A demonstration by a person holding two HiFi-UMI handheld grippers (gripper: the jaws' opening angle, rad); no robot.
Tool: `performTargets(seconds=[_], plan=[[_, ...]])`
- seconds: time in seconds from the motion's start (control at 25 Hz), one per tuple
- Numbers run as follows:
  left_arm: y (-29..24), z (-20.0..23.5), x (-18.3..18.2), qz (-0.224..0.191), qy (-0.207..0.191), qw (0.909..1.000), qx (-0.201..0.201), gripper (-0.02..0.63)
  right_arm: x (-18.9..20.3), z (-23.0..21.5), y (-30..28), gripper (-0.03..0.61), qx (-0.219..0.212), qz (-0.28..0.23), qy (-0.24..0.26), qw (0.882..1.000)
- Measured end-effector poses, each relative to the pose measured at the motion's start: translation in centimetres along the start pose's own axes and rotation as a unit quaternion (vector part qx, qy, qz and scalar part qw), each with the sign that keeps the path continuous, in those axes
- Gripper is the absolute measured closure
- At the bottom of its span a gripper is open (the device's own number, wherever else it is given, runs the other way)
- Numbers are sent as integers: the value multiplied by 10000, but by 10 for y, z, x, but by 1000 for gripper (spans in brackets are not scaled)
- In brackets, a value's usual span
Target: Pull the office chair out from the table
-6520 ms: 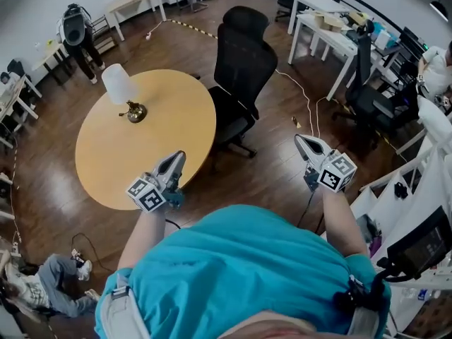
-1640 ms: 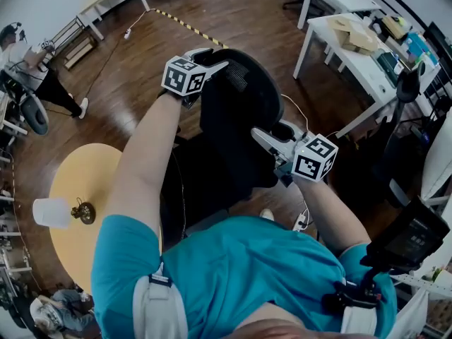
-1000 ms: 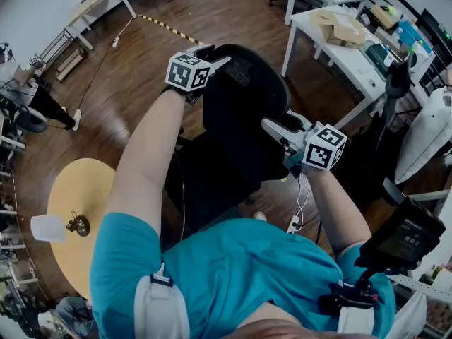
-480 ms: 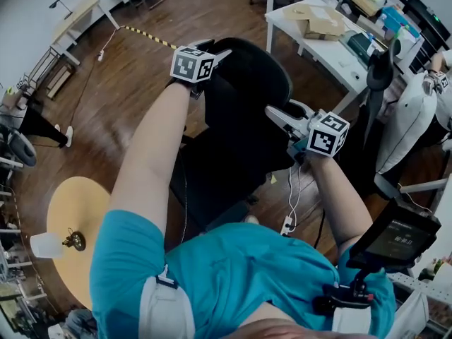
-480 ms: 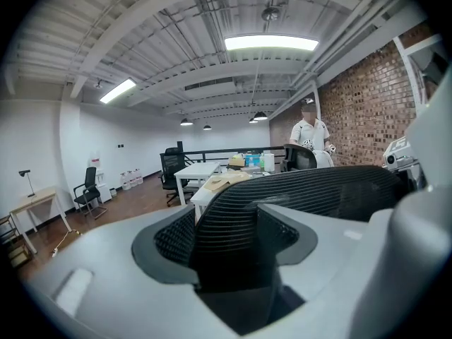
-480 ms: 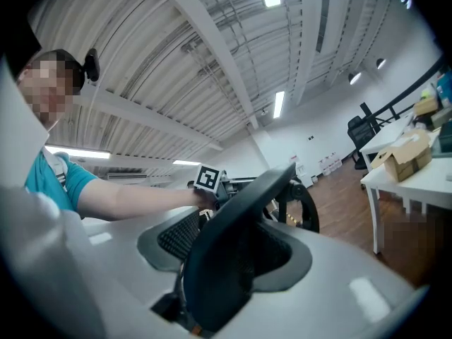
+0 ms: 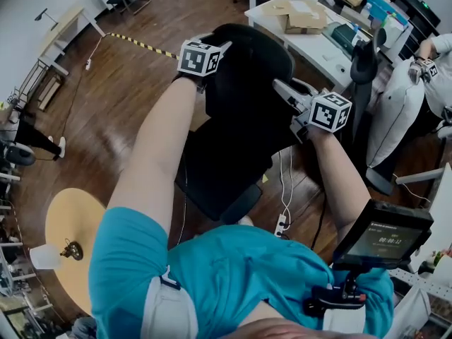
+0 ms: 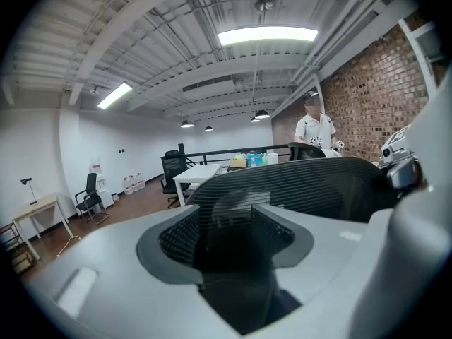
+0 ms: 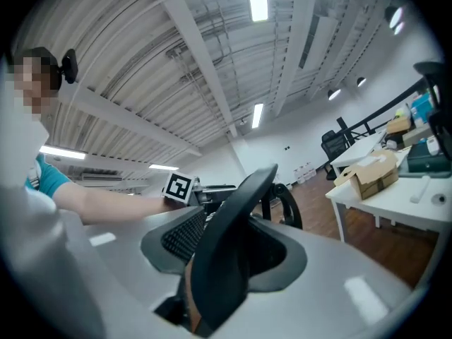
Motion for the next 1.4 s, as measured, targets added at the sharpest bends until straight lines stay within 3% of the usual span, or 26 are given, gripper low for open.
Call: performTargets(seconds=[0.2, 0.48, 0.68, 0.84, 1.0, 1.16, 1.28, 1.4], plan=[[-23, -25, 0, -87, 17, 9997, 209, 408, -12, -40, 8, 413, 430, 14, 24, 9991], [-14, -46, 6, -142, 60, 9992, 381, 407, -29, -69, 19, 412, 1030, -80, 281, 9943], [12, -63, 14, -392, 237, 9965, 693, 407, -44, -78, 40, 402, 1534, -197, 722, 9853], [50, -87, 37, -806, 363, 9915, 957, 407, -41, -67, 80, 402, 1760, -608, 1092, 9764], [104, -114, 89, -1350, 414, 9817, 1280, 411, 7, -49, 122, 402, 1709, -941, 1135, 9742], [169, -158, 159, -1852, 519, 9689, 1558, 439, 91, -32, 152, 413, 1287, -587, 807, 9866], [224, -188, 216, -2197, 949, 9621, 1308, 470, 138, -8, 160, 414, 874, -272, 626, 9938], [265, -210, 258, -2363, 1236, 9579, 1062, 526, 161, 18, 160, 419, 366, -212, 487, 9979]])
Point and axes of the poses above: the fingertips, and each gripper's own axes: y backward along the fingers, z to its left, x out of its underside, the point moved 9 cm from there along y, backward along the fingers, and after that the axes turned 10 degrees about x, right-handed, at the moved point
